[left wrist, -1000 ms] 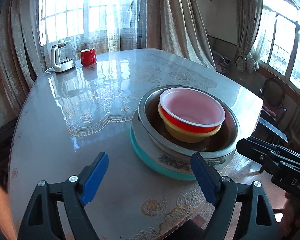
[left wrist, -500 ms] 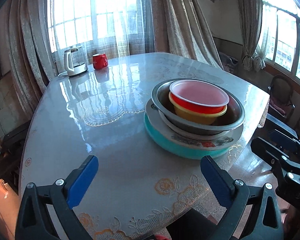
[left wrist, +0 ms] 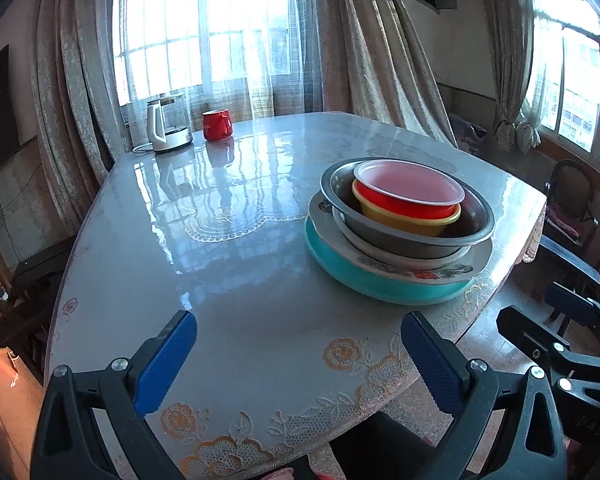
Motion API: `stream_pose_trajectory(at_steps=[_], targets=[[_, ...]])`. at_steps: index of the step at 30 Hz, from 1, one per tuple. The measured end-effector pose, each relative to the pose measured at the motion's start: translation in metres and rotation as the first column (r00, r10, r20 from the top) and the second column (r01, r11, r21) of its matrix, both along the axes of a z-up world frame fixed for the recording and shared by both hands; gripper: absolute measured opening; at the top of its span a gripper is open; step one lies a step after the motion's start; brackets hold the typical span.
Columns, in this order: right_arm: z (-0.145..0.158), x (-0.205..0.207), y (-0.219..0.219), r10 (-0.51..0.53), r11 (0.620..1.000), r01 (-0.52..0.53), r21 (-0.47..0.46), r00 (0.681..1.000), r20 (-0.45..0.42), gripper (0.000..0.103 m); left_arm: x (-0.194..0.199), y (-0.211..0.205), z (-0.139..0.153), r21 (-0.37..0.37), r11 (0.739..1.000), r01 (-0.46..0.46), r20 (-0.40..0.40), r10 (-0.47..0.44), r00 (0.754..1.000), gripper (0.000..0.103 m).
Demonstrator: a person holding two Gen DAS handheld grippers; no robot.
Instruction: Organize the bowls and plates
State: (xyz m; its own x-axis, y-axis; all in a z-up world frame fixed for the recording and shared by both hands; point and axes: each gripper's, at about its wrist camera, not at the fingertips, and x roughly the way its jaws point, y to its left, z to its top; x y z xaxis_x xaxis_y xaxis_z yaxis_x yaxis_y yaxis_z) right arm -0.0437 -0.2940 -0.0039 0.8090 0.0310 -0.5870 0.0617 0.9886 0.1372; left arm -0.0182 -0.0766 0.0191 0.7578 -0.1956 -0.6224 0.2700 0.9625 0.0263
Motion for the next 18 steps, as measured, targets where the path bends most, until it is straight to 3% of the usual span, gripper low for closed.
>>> stream_pose_trajectory(at_steps=[18], targets=[[-0.0051, 0.0029, -0.0056, -0.011, 0.999, 0.012, 0.030, 1.000, -0.029, 0.084, 0.0002, -0.0050, -0.0055, 0.021, 1.000, -0.004, -0.024, 0.004, 1.000, 0.103]])
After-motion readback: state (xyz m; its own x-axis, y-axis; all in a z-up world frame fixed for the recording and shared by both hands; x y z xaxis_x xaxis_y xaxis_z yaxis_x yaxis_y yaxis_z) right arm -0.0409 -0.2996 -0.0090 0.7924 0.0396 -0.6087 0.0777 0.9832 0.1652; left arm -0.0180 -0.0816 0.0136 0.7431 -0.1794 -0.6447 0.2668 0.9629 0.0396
